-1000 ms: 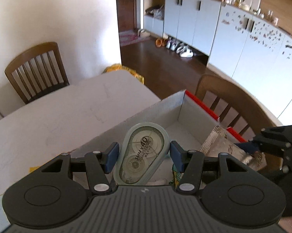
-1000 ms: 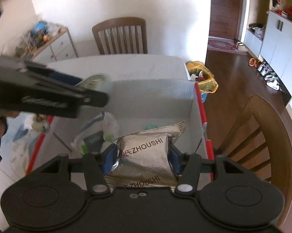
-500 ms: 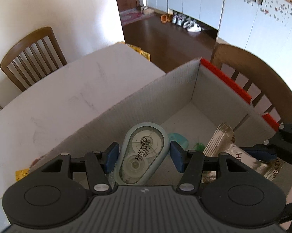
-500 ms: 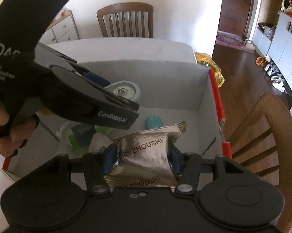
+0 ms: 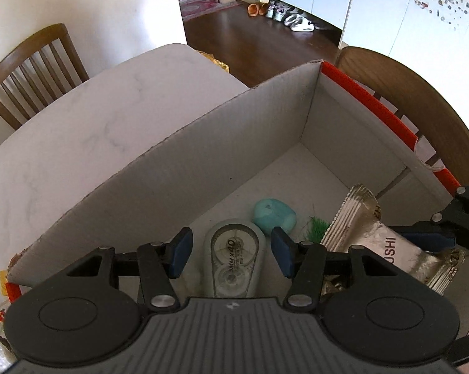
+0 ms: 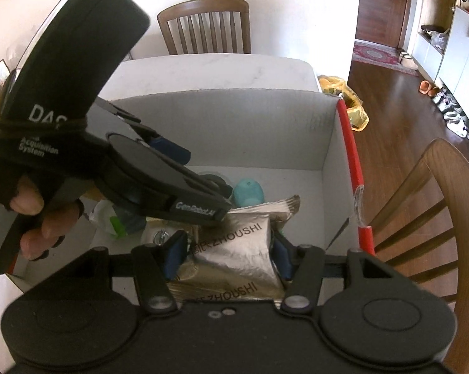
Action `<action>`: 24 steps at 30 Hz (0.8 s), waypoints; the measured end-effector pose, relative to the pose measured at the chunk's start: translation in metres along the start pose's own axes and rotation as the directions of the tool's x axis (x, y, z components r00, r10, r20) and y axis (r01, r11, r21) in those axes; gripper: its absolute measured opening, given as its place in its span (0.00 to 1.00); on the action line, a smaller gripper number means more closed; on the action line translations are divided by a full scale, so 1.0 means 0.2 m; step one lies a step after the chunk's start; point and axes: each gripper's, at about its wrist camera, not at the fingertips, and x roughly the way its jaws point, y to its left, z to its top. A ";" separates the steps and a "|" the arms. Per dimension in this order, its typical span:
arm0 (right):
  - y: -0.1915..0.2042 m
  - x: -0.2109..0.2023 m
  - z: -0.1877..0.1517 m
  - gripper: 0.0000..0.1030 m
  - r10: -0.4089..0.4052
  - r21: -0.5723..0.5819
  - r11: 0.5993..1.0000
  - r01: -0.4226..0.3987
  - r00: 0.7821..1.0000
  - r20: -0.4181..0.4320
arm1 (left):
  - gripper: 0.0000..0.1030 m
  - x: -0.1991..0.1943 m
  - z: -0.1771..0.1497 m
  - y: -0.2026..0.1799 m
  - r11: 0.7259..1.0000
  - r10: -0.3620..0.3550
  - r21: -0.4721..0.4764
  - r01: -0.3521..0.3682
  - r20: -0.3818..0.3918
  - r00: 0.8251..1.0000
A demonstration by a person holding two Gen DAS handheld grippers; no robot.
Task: Organize objects
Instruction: 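Open both tools to drop the tape roll and bag into the box, then withdraw both tools from the box back toward the mat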
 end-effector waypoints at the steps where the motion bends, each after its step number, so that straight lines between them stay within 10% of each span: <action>1: 0.00 0.00 0.00 0.57 0.000 0.001 1.000 0.000 1.000 0.003 | 0.53 -0.01 0.00 0.00 1.000 -0.002 -0.004 0.002 0.003 1.000; 24: 0.06 -0.26 0.03 0.63 0.019 0.004 1.000 -0.020 0.995 0.103 | 0.55 -0.38 -0.11 0.12 0.999 0.004 -0.049 0.003 0.149 0.989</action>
